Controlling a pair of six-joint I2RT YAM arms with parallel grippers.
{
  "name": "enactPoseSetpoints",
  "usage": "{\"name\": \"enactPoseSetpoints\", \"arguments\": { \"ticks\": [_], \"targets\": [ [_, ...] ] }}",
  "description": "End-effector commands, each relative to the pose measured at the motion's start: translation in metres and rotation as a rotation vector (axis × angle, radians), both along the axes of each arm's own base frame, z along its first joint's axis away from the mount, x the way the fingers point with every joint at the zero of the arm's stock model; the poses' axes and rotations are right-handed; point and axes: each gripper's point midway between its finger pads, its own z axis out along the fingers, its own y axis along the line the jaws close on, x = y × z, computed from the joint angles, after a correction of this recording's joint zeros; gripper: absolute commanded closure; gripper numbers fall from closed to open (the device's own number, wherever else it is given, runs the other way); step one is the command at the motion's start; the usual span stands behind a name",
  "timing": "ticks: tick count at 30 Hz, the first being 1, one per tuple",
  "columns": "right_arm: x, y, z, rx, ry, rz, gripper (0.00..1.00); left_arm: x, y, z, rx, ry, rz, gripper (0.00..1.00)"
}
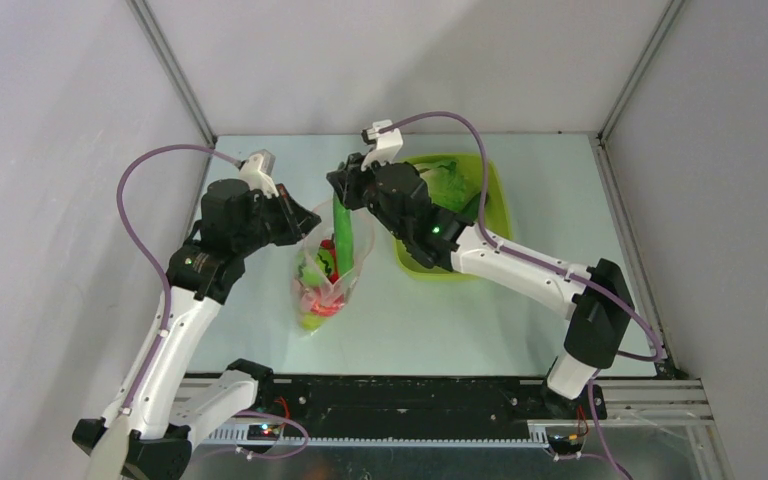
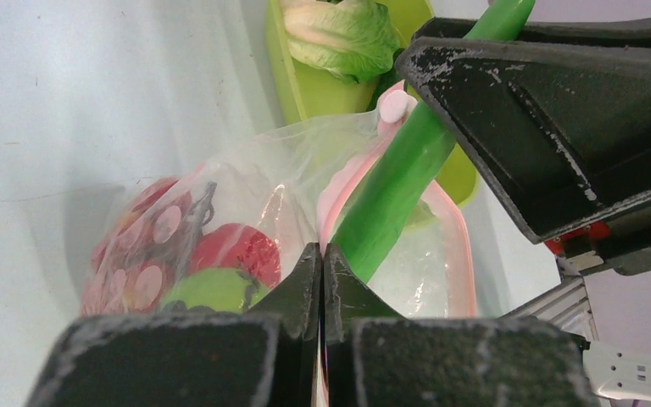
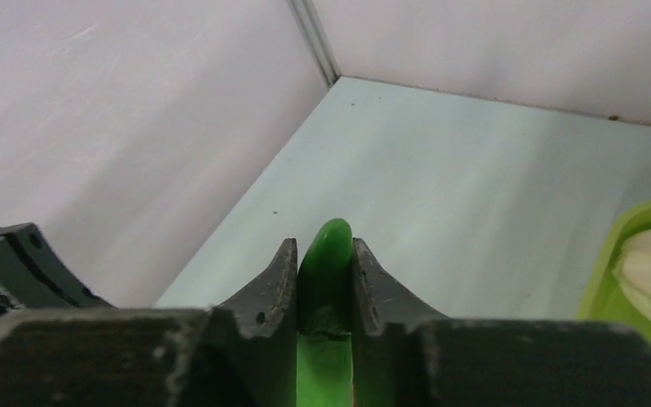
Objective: Place the food in the zip-top bag and seal the zipper
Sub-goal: Adjust the fake vegetable in the zipper food storage bag.
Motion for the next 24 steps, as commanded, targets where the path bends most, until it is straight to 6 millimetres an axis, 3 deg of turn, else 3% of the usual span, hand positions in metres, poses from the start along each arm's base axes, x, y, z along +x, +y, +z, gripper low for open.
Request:
{"name": "enactPoseSetpoints", "arguments": {
  "ticks": [1,6,12,19,24],
  "targets": [
    [-0.019,0.004,0.023,0.047,-0.036,0.063,0.86,0.0,-0.003,0.013,-0.017,-0.051,-0.019,1.0],
    [-0.053,0.006,0.006,-0.008,-0.012,0.115,0.98,-0.001,-0.003,0.015,-0.029,-0.05,-0.011,1.0],
    [-0.081,0.011,-0.017,-0.08,0.02,0.13,0.99,0.0,-0.002,0.015,-0.034,-0.051,0.003,1.0],
    [-0.087,0.011,-0.039,-0.142,0.057,0.085,1.0,0.0,0.002,0.016,-0.028,-0.057,0.022,1.0],
    [-0.091,0.006,-0.068,-0.248,0.088,0.055,1.0,-0.001,0.004,0.019,-0.026,-0.067,0.031,1.0]
  ]
}}
